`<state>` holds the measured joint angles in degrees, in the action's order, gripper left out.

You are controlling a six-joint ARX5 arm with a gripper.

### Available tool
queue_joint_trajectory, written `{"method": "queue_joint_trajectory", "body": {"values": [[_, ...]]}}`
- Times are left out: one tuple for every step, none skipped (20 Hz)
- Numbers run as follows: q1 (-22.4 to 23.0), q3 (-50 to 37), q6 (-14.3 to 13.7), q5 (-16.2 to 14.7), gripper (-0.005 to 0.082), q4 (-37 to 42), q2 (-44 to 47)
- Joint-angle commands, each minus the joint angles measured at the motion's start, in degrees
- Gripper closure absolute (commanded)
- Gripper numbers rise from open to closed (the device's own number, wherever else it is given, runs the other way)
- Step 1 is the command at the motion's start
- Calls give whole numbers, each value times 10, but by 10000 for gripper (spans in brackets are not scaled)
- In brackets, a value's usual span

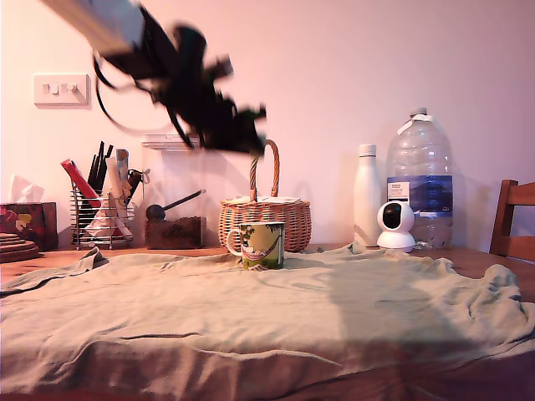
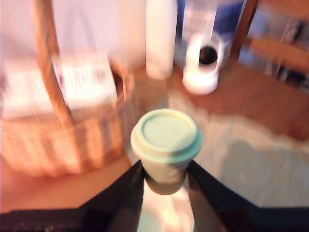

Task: Pick up the coffee capsules on the table and drop them inside the coffee cup

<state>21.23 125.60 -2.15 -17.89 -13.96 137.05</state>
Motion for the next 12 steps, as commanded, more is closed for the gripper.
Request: {"method": "queue_joint_trajectory", "body": {"values": [[-1,26,-5,3,606,-25,39],[-1,41,-5,4,606,-43,48],[-1,49,-9,4,606,-54,55],[-1,50,-9,9,606,-57,59],[-1,50,-10,12,606,-60,60],[-1,50,-10,13,606,-61,63],[-1,50,-10,16,606,-62,66],[-1,50,-11,18,606,-64,66],[-1,50,-11,19,606,-67,66],[-1,50,-13,19,605,-69,67],[-1,50,-13,19,604,-68,67],[-1,50,-14,19,604,-66,67]]}}
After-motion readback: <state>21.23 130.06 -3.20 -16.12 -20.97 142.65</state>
